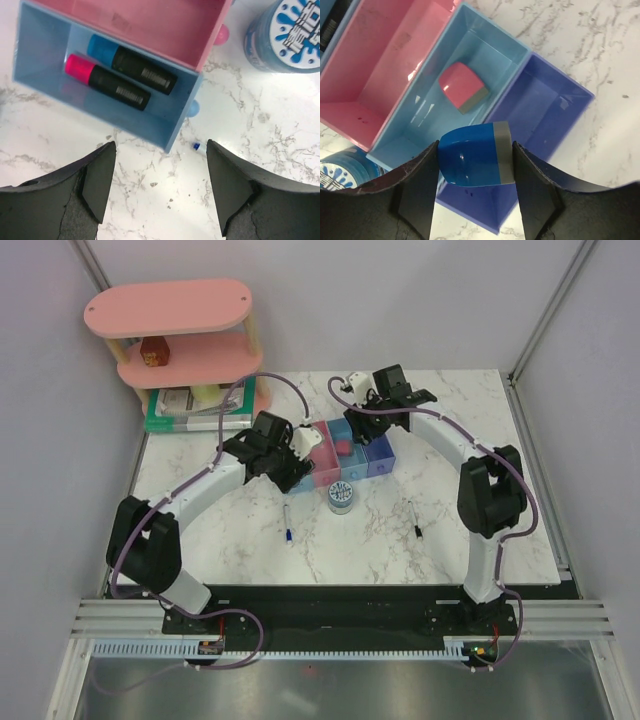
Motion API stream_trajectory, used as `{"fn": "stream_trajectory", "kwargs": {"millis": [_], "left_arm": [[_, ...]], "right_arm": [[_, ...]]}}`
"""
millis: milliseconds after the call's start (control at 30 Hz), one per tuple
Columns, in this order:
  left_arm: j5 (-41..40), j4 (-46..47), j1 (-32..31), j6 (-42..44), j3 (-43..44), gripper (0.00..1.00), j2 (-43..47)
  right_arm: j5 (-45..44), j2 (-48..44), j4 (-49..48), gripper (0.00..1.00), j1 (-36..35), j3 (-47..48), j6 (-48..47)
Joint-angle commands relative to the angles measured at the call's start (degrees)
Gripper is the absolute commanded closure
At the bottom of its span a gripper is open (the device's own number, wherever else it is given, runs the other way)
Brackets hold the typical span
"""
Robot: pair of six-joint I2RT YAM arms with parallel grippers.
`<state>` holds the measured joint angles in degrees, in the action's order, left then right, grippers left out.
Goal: Sort the stationery into containers
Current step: Place the stationery in the storage box.
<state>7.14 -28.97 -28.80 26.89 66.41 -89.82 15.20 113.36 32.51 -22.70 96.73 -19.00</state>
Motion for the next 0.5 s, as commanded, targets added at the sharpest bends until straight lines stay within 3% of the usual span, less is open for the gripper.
{"fn": "stream_trajectory", "kwargs": {"millis": [0, 467], "left_arm": [[0.6, 1.1, 4.3, -1.3, -1.9, 0.21, 5.4], [9.0, 1.6, 6.5, -3.5, -0.8, 0.21, 4.1]], "right_arm": [[2.3, 1.7, -2.7, 0.39, -2.1, 4.1, 1.5], [1.3, 6.0, -6.0, 0.39, -4.0, -2.3, 1.0]]}}
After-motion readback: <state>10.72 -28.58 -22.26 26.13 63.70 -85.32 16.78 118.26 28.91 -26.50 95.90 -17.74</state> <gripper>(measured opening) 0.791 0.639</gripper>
